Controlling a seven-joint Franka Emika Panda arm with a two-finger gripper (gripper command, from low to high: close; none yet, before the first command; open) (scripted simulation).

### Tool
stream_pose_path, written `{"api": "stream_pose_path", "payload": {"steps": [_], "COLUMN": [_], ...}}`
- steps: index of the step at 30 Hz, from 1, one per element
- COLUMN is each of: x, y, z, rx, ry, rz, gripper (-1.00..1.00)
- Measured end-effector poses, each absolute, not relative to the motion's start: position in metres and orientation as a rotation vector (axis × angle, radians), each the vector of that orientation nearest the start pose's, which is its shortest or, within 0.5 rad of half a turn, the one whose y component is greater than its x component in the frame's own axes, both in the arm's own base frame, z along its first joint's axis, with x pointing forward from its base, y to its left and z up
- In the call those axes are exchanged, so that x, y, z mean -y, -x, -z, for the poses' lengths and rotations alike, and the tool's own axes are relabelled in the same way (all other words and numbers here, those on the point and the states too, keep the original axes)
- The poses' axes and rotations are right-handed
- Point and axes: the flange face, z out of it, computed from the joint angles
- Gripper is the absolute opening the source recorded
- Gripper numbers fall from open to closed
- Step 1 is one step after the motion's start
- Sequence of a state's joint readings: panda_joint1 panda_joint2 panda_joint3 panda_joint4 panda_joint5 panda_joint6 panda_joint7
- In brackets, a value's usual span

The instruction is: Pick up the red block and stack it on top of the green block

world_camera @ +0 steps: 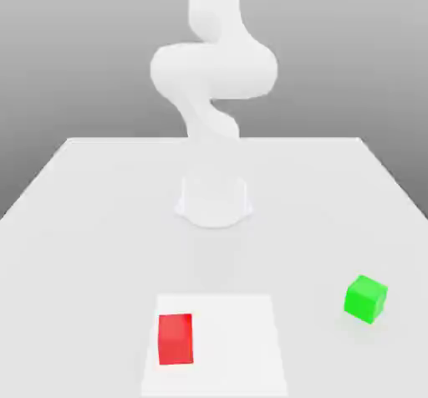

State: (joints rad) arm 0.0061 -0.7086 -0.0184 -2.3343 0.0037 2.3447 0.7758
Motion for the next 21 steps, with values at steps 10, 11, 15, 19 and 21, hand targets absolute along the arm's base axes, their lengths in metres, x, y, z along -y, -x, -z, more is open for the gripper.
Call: {"api": "stream_pose_path", "payload": {"steps": [10, 11, 15, 19, 21], "x": [0.031, 0.033, 0.041, 0.051, 0.055], "y": [-0.463, -0.465, -0.464, -0.448, -0.434], "z": [-0.458, -0.436, -0.352, -0.271, -0.233], "rx": [-1.08, -1.083, -1.094, -1.107, -1.109], "ry": [2.726, 2.746, 2.821, 2.889, 2.92], "rz": [0.532, 0.49, 0.321, 0.147, 0.057], "gripper": [0.0, 0.0, 0.0, 0.0, 0.0]}}
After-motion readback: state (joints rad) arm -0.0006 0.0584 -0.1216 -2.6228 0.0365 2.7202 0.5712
